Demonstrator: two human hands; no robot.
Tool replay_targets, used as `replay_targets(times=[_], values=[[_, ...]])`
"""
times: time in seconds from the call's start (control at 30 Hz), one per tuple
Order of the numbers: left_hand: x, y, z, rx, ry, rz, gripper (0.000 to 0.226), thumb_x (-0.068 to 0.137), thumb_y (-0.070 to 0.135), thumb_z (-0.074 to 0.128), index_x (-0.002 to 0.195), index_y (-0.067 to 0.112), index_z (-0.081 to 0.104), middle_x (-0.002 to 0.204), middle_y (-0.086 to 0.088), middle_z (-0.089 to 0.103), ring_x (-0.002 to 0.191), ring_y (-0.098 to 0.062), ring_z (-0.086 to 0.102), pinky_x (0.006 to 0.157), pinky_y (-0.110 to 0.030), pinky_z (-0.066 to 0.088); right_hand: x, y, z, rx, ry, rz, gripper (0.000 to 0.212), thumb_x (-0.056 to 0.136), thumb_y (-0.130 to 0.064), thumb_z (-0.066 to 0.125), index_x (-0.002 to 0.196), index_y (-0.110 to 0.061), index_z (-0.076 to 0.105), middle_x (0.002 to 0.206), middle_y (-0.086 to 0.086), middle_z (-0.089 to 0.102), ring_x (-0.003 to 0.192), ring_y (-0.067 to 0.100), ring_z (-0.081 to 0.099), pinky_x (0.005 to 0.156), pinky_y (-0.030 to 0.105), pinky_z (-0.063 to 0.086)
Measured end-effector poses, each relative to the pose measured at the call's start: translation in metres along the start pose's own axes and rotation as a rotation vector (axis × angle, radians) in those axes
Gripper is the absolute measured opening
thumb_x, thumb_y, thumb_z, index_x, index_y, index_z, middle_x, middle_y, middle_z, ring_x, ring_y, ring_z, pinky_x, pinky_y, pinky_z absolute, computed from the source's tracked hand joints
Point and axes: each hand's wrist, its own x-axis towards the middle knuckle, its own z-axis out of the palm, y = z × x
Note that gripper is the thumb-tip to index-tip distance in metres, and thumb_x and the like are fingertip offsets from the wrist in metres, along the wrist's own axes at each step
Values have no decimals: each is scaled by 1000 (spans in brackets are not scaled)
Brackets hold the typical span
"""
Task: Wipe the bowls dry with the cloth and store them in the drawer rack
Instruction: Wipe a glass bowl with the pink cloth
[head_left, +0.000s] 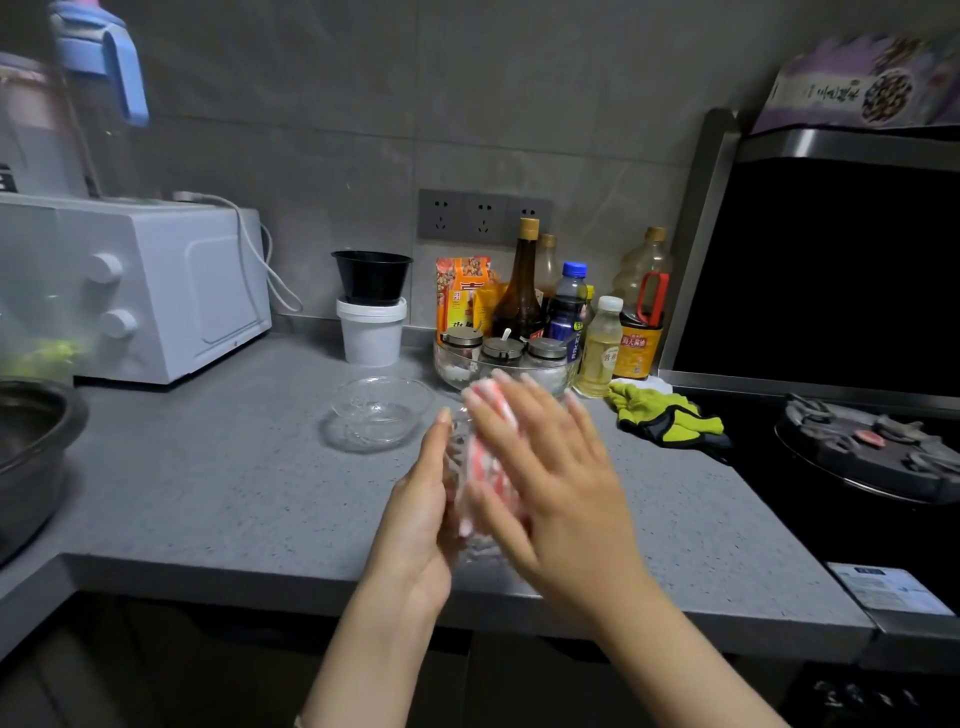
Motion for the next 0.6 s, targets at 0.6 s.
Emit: replay_targets(times=[0.6], values=[[6,8,2,24,94,100,46,74,53,68,101,16,69,101,-5,73,95,-23,68,94,-42,50,-59,95,-8,519,-437,739,55,88,-57,31,137,-34,43,140,-16,44,126,-1,38,101,18,25]])
